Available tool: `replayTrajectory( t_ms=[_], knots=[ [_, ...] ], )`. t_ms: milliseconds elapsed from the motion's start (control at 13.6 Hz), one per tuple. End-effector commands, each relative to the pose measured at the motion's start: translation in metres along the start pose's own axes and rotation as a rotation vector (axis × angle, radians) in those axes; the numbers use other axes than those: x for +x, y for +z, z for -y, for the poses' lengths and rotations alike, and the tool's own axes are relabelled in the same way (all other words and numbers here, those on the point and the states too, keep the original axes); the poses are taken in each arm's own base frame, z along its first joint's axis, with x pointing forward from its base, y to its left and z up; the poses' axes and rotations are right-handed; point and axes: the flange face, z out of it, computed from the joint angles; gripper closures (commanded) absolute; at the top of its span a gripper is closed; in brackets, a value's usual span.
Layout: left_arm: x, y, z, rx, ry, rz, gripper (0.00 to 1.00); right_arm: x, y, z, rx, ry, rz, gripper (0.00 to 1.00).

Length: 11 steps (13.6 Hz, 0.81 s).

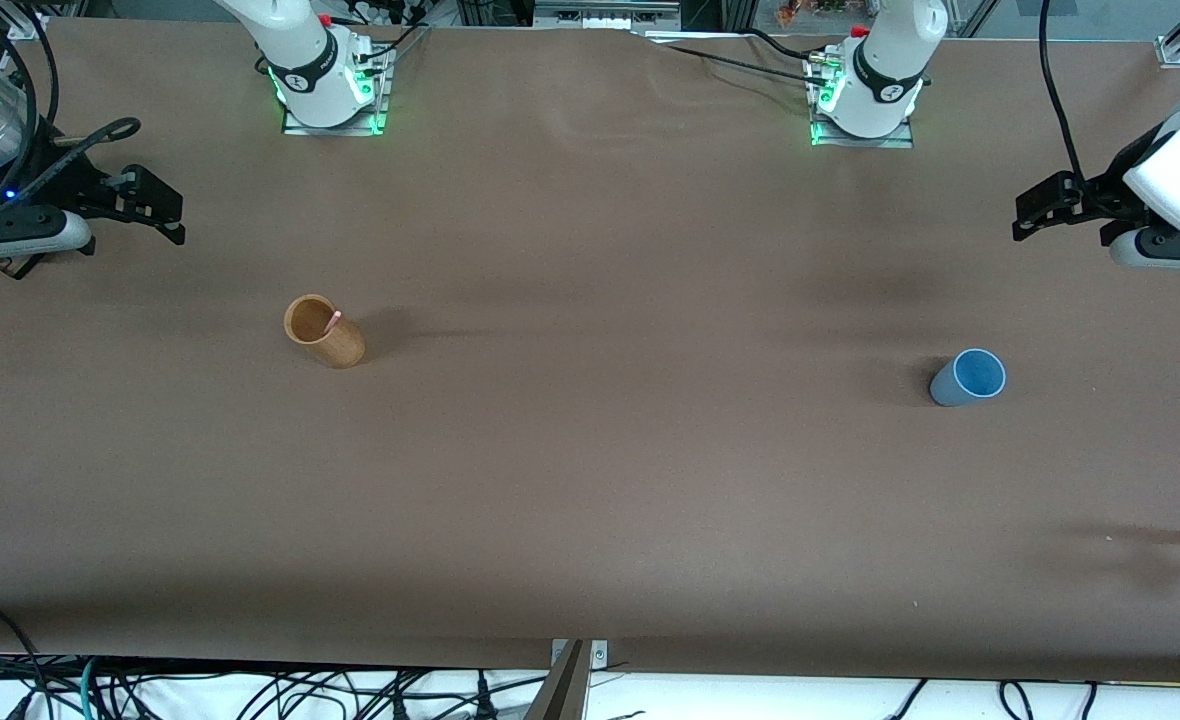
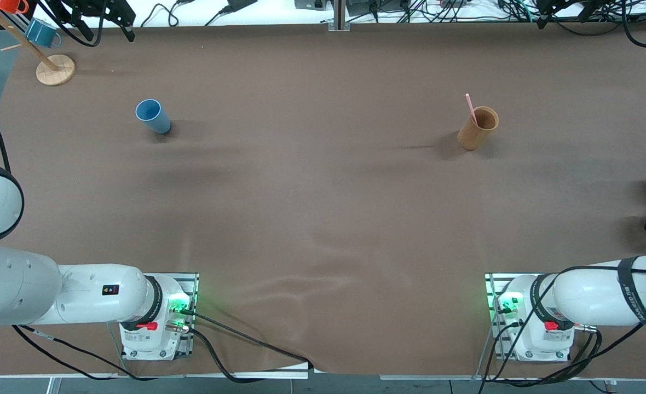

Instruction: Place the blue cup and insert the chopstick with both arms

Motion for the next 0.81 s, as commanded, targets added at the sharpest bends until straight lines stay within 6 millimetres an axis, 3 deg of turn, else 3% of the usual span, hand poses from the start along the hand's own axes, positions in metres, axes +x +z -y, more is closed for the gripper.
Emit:
replayTrajectory(
  t_ms=[0, 736],
  knots=[
    [0.003, -0.007, -0.004, 0.007, 0.018, -0.003, 0.00, 0.001, -0.001, -0.001, -0.003, 0.002, -0.019, 0.00],
    [0.005, -0.005, -0.015, 0.011, 0.034, 0.002, 0.00, 0.003, -0.003, 0.002, -0.002, -0.002, -0.027, 0.00]
  ],
)
